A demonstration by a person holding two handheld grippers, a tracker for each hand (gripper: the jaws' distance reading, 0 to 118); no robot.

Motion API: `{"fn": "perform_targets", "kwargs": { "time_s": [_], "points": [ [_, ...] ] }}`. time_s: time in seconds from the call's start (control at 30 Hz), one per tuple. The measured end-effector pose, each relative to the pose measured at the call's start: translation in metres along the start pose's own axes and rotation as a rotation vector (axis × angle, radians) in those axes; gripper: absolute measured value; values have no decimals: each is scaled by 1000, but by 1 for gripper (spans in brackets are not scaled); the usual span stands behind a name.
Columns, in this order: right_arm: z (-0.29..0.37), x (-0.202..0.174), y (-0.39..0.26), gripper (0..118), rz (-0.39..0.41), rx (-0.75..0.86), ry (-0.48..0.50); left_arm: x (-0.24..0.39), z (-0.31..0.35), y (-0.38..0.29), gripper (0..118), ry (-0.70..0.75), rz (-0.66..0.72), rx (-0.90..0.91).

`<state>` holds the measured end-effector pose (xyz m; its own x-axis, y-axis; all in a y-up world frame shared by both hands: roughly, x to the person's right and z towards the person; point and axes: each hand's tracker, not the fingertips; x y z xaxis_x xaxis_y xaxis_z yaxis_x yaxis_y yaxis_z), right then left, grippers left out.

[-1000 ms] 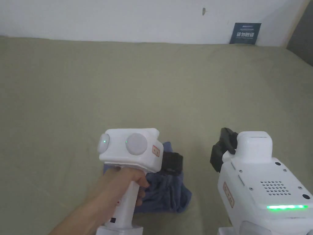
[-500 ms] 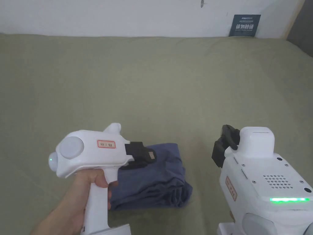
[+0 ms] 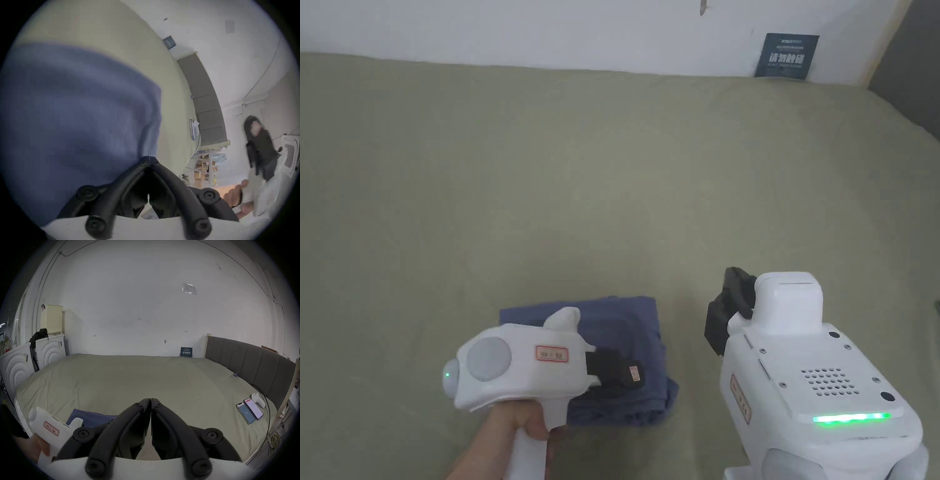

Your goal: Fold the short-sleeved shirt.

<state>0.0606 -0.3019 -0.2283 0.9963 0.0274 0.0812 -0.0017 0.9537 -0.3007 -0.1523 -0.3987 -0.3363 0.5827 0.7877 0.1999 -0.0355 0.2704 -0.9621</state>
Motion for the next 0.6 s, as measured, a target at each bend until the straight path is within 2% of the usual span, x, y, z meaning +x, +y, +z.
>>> {"fn": "perform_targets", "kwargs": {
  "time_s": [0.2, 0.33, 0.47, 0.57, 0.6],
  "points": [
    [-30, -37, -23, 7, -20, -122, 121, -11, 89, 12, 0, 144, -16, 127],
    [-59, -63, -49, 7, 11, -225, 187, -38, 128, 12, 0, 181, 14, 167],
    [-91, -72, -75, 7, 22, -337, 166, -67, 141, 10, 0, 247, 70, 184],
    [-108, -68, -91, 7, -20, -426, 179, -81, 145, 9, 0, 269, 90, 176],
    [-109, -67, -93, 7, -22, -404, 179, -86, 145, 9, 0, 270, 94, 169]
  ]
}}
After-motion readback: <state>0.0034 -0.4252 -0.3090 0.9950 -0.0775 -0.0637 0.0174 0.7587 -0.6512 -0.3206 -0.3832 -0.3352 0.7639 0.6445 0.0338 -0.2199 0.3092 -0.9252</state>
